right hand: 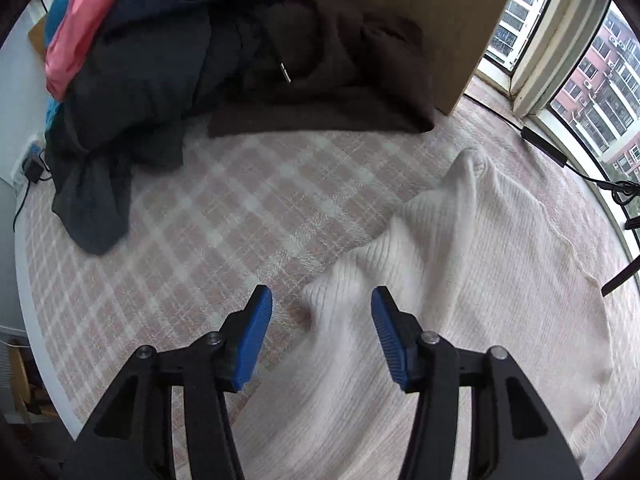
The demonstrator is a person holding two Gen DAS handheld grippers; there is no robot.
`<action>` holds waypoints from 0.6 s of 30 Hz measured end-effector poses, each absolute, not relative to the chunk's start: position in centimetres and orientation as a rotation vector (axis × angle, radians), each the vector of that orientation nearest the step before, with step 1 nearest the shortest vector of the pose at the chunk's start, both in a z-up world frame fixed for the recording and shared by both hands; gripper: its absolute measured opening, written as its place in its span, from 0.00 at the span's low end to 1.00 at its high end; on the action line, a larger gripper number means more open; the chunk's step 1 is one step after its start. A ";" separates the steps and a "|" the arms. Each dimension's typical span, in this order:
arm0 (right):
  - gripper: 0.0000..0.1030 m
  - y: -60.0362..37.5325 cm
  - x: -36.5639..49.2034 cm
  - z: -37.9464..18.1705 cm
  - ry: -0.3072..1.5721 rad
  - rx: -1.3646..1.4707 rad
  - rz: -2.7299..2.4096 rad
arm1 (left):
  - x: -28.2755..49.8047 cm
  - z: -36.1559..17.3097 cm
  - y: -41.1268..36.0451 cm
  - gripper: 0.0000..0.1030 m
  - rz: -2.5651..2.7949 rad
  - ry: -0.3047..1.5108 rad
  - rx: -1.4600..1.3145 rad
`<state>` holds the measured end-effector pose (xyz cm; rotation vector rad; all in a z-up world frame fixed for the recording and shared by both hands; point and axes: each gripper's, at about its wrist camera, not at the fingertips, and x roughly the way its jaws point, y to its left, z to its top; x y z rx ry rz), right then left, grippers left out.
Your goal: Fold clothes
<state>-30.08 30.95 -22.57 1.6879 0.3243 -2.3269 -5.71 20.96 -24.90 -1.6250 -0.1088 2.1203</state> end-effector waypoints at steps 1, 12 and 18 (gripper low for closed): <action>0.49 30.5 -30.4 -23.4 0.366 1.718 -2.324 | -5.8 -24.9 21.0 0.14 2.112 -0.105 -1.621; 0.13 39.1 -29.1 -19.8 -0.170 1.566 -2.398 | -4.3 -19.2 24.2 0.05 2.051 0.048 -1.381; 0.13 51.3 -24.4 -20.4 -0.720 1.462 -2.489 | -3.2 -19.1 30.7 0.07 1.862 0.154 -1.318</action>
